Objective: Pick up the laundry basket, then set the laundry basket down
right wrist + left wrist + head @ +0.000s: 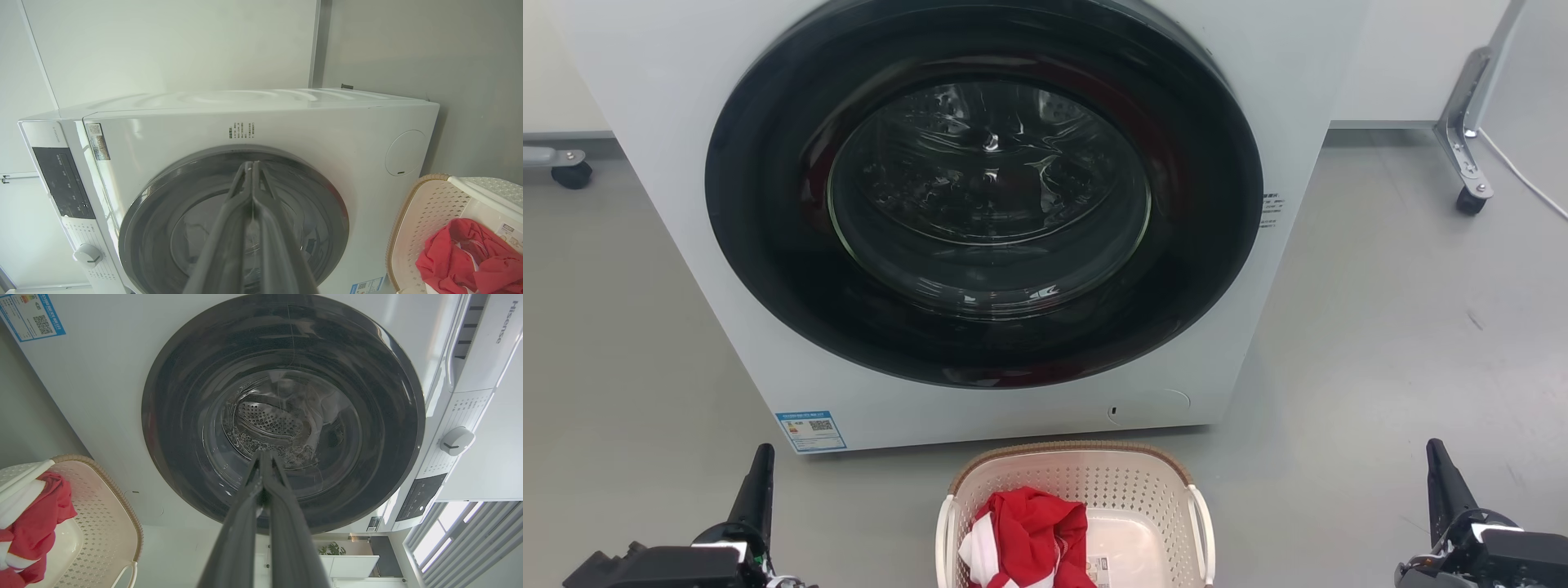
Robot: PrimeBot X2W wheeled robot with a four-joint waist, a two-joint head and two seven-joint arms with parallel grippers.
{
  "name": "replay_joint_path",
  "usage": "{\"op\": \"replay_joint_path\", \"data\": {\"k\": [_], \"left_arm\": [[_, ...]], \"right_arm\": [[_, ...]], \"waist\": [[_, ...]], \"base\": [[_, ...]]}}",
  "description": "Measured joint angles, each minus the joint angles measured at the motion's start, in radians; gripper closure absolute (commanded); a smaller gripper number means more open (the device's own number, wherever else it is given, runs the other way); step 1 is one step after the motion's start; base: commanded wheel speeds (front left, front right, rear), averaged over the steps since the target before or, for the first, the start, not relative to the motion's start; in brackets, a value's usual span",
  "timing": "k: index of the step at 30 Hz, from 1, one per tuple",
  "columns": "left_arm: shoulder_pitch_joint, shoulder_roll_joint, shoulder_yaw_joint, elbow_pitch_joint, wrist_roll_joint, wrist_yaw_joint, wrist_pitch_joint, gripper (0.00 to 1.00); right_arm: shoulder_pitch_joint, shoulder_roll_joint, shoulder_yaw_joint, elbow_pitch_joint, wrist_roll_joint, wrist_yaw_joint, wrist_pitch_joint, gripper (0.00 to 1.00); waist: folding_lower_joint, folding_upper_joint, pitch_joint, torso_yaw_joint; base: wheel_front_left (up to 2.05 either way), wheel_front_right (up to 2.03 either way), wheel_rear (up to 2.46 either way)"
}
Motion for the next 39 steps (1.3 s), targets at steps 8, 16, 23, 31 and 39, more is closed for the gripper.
{"op": "replay_joint_path", "data": {"k": [8, 16, 23, 31, 39], "left_arm": [[0.0, 0.0, 0.0, 0.0, -0.001, 0.0, 0.0, 1.0], [0.0, 0.0, 0.0, 0.001, -0.001, 0.0, 0.0, 1.0], [0.0, 0.0, 0.0, 0.001, -0.001, 0.0, 0.0, 1.0], [0.0, 0.0, 0.0, 0.002, -0.001, 0.0, 0.0, 1.0], [0.0, 0.0, 0.0, 0.002, -0.001, 0.0, 0.0, 1.0]], "right_arm": [[0.0, 0.0, 0.0, 0.0, 0.0, 0.0, 0.0, 1.0], [0.0, 0.0, 0.0, 0.0, 0.0, 0.0, 0.0, 1.0], [0.0, 0.0, 0.0, 0.0, 0.0, 0.0, 0.0, 1.0], [0.0, 0.0, 0.0, 0.0, 0.0, 0.0, 0.0, 1.0], [0.0, 0.0, 0.0, 0.0, 0.0, 0.0, 0.0, 1.0]], "waist": [[0.0, 0.0, 0.0, 0.0], [0.0, 0.0, 0.0, 0.0], [0.0, 0.0, 0.0, 0.0], [0.0, 0.0, 0.0, 0.0], [0.0, 0.0, 0.0, 0.0]], "base": [[0.0, 0.0, 0.0], [0.0, 0.0, 0.0], [0.0, 0.0, 0.0], [0.0, 0.0, 0.0], [0.0, 0.0, 0.0]]}}
